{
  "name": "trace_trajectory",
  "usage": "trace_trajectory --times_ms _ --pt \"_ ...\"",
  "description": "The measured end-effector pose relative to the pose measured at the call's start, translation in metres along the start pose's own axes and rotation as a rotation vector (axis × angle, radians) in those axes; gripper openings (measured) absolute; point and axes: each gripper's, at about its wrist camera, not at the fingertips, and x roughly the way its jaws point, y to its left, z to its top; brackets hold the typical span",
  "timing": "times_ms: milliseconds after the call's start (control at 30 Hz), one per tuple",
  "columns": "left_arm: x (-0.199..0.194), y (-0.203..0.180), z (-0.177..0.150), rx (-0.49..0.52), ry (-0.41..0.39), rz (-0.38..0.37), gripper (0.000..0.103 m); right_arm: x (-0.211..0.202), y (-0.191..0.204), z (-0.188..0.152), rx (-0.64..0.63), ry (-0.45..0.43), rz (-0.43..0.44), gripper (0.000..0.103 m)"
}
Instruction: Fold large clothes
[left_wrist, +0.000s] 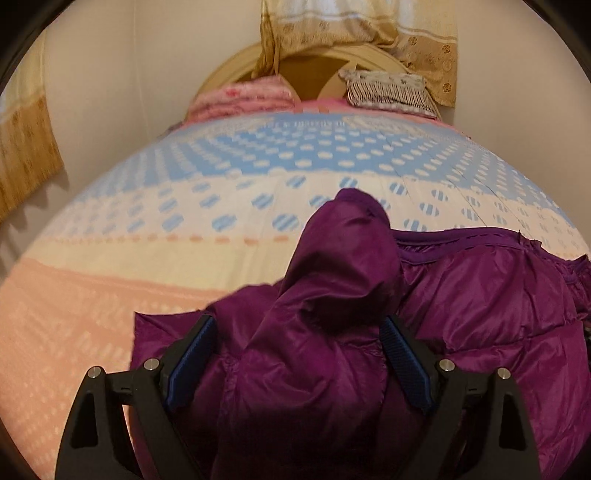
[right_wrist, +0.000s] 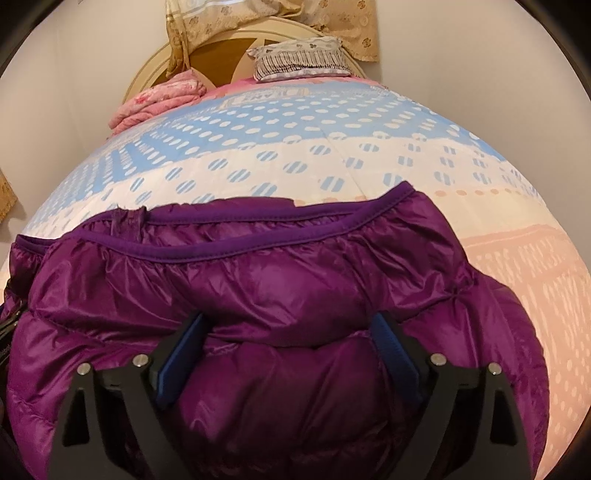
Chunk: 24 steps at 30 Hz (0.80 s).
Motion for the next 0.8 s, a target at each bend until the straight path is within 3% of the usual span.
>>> trace_trajectory --times_ms 233,800 --pt "0.012 0.005 -0.003 -0.043 0.053 -0.040 0.094 0.008 0.001 0.002 -0.010 0.026 -0.020 0.096" --pt "0.017 0.006 -0.003 -0.043 0.072 -0.027 0.095 0.017 0.006 0.003 -0.033 0.059 -0.054 0.101"
